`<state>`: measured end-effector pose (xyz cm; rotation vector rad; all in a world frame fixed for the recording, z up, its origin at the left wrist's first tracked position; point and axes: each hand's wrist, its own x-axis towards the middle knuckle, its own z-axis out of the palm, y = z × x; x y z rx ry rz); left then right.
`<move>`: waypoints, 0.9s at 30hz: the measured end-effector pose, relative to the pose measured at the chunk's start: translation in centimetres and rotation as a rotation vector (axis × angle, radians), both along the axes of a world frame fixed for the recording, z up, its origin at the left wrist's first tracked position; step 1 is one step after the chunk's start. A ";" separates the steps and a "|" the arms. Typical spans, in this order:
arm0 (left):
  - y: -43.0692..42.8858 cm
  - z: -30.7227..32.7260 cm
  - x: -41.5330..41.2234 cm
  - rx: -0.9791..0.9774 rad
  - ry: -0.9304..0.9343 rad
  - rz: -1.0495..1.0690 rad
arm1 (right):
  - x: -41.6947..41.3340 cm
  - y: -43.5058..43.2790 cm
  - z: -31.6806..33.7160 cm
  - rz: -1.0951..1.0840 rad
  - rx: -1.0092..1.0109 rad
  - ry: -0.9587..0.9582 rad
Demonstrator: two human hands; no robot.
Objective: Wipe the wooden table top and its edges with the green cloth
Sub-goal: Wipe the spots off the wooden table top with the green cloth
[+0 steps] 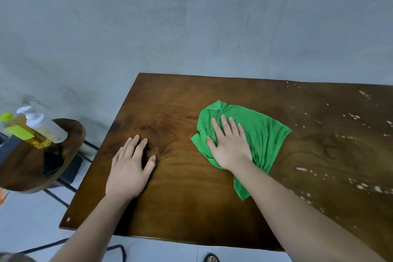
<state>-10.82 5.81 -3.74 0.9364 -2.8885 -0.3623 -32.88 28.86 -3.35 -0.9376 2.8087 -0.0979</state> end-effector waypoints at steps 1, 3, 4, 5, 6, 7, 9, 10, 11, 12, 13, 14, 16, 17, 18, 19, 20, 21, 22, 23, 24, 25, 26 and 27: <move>0.1 0.1 0.0 -0.001 0.001 -0.002 | 1.6 0.1 0.0 0.021 -0.005 -0.001; 0.1 0.3 0.0 -0.003 -0.004 -0.008 | 5.1 0.6 -0.2 0.070 -0.008 -0.006; 0.3 0.3 0.2 -0.007 0.003 -0.016 | 7.0 1.1 -0.2 0.095 -0.011 -0.008; 0.2 0.3 0.3 -0.009 0.010 -0.023 | 8.7 1.5 -0.4 0.124 -0.023 -0.015; 0.0 0.3 0.2 -0.005 0.015 -0.026 | 10.0 1.7 -0.6 0.152 -0.041 -0.026; 0.0 0.4 0.4 0.000 0.024 -0.035 | 11.5 2.3 -0.7 0.176 -0.057 -0.029; 0.7 0.7 0.7 0.014 0.044 -0.050 | 13.9 3.7 -0.8 0.222 -0.084 -0.022; 1.5 1.0 0.9 0.026 0.053 -0.061 | 14.8 4.5 -0.9 0.240 -0.091 -0.021; 2.4 1.2 1.0 0.038 0.064 -0.076 | 15.4 5.2 -1.0 0.251 -0.095 -0.025; 3.5 1.4 1.2 0.050 0.078 -0.096 | 15.9 5.8 -1.0 0.255 -0.100 -0.029; 4.7 1.5 1.2 0.061 0.096 -0.120 | 16.1 6.2 -1.0 0.255 -0.107 -0.031; 5.8 1.7 1.2 0.074 0.111 -0.143 | 16.2 6.6 -0.9 0.255 -0.111 -0.033; 7.8 2.1 1.0 0.092 0.134 -0.182 | 16.1 6.9 -0.7 0.252 -0.112 -0.041; 8.7 2.3 0.8 0.095 0.144 -0.197 | 16.0 7.1 -0.7 0.248 -0.112 -0.042; 9.4 2.4 0.7 0.096 0.154 -0.205 | 16.0 7.3 -0.8 0.239 -0.113 -0.046; 10.0 2.5 0.5 0.098 0.163 -0.210 | 15.8 7.7 -0.8 0.227 -0.117 -0.053; 10.6 2.6 0.4 0.100 0.169 -0.215 | 15.6 8.3 -0.9 0.212 -0.124 -0.059; 11.1 2.7 0.2 0.099 0.173 -0.221 | 15.3 9.0 -0.8 0.198 -0.131 -0.061; 11.7 2.7 -0.1 0.097 0.175 -0.229 | 14.8 9.8 -0.9 0.187 -0.137 -0.060; 12.2 2.8 -0.3 0.095 0.174 -0.234 | 14.3 10.8 -0.8 0.176 -0.141 -0.060; 12.9 2.8 -0.6 0.096 0.169 -0.237 | 13.6 11.9 -0.8 0.167 -0.142 -0.060; 13.7 2.8 -0.9 0.096 0.164 -0.239 | 12.8 13.2 -0.8 0.158 -0.139 -0.059; 14.6 2.8 -1.3 0.095 0.158 -0.241 | 12.0 14.6 -0.8 0.148 -0.134 -0.056; 15.7 2.7 -1.7 0.092 0.151 -0.244 | 11.1 16.1 -0.8 0.137 -0.129 -0.053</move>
